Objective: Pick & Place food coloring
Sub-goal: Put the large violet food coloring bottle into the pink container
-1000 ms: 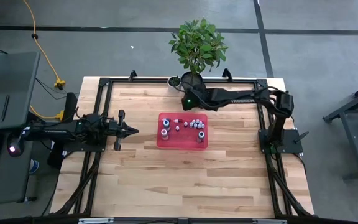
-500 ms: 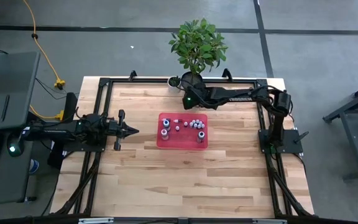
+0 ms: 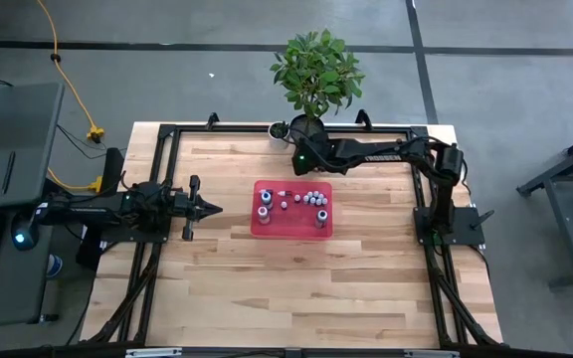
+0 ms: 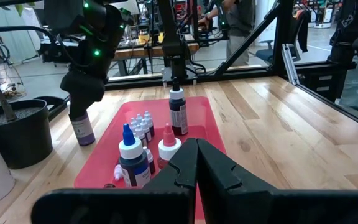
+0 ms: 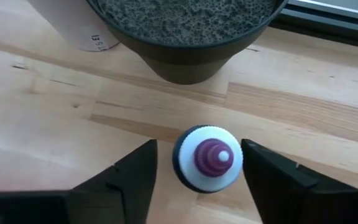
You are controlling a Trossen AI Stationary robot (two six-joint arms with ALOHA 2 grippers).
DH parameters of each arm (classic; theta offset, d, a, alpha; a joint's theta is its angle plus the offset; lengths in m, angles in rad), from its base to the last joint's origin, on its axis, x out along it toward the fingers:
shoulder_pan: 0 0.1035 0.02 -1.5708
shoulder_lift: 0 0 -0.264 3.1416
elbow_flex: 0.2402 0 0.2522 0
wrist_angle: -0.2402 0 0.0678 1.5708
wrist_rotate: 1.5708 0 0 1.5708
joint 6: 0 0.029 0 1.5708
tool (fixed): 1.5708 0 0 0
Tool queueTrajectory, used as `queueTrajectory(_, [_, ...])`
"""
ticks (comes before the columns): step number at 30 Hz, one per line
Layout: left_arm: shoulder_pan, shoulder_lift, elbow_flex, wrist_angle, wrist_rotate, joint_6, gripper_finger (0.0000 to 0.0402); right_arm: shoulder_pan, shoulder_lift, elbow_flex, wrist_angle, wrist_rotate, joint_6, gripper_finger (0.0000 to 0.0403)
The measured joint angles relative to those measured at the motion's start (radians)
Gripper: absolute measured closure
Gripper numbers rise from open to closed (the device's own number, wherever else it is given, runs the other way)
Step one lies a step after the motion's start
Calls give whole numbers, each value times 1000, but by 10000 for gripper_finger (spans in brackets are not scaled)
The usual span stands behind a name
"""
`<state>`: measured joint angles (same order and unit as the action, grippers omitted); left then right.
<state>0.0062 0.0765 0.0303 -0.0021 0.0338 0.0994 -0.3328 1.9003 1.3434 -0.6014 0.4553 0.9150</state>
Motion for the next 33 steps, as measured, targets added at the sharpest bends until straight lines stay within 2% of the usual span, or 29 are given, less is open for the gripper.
queueTrajectory(7, [0,0,0,0,0,0,401,0,0,0,0,6,0,240])
queueTrajectory(11, [0,0,0,0,0,0,401,0,0,0,0,6,-14,261])
queueTrajectory(21, [0,0,0,0,0,0,401,6,-2,20,-20,-31,-59,269])
queueTrajectory(26, [0,0,0,0,0,0,401,14,-2,77,-60,-45,-89,271])
queueTrajectory(33, [0,0,0,0,0,0,401,32,-2,190,-202,-24,-130,271])
